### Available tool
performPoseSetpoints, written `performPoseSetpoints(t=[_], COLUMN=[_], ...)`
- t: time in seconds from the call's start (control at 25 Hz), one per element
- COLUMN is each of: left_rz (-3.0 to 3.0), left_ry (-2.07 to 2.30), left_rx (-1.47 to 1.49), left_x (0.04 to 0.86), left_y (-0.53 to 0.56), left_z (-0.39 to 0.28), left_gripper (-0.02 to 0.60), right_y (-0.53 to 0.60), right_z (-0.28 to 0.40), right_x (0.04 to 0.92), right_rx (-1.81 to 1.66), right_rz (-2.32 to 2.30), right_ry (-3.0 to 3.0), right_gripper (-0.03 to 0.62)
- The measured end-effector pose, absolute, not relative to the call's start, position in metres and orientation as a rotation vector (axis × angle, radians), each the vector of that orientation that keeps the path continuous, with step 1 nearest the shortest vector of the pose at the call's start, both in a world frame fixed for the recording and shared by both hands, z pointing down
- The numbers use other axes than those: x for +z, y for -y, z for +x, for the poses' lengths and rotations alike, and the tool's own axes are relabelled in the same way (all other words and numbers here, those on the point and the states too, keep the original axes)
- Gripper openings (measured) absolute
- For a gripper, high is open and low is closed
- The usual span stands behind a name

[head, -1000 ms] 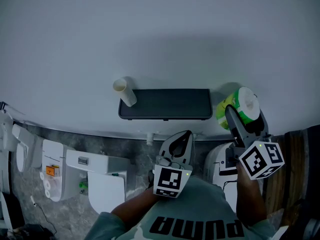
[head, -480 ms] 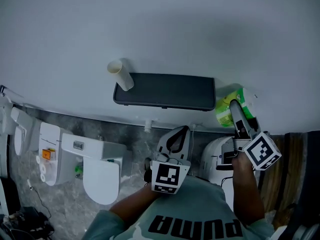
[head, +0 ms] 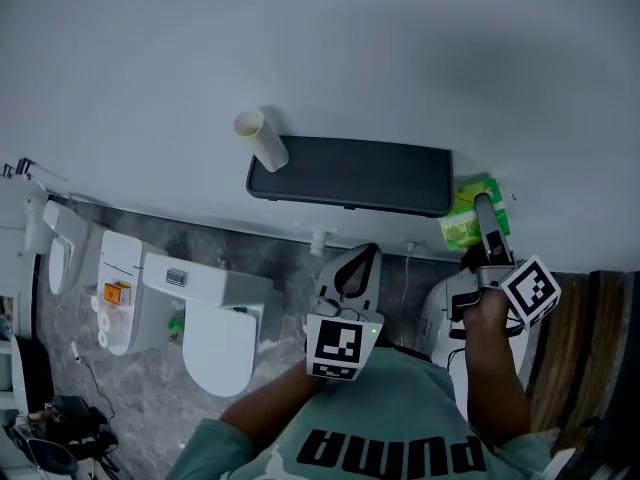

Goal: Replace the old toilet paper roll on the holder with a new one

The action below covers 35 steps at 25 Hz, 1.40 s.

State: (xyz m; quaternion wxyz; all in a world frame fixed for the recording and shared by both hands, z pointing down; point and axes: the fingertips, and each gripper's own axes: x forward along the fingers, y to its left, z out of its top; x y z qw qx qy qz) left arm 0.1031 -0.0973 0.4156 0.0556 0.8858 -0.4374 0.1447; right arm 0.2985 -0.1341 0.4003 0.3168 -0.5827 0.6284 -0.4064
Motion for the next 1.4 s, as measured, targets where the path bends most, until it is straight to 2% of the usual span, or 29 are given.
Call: performPoseSetpoints(t=[0.4, 1.4], left_rz=[2.652, 2.596], left_ry=[1.416, 1.499], left_rx=[0.497, 0.509], left_x=[0.418, 0.415], left_y=[0.099, 0.103], left_z=[0.078, 0.043], left_gripper=[0.005, 0.005], right_y=[0.147, 0.150], right_z=[0.293, 0.234], right_x=[0.425, 0.440], right_rx=[-1.206, -1.236], right_rz=[-1.299, -1.154], right_ry=[-1.396, -1.252], right_gripper=[0.433, 0.433])
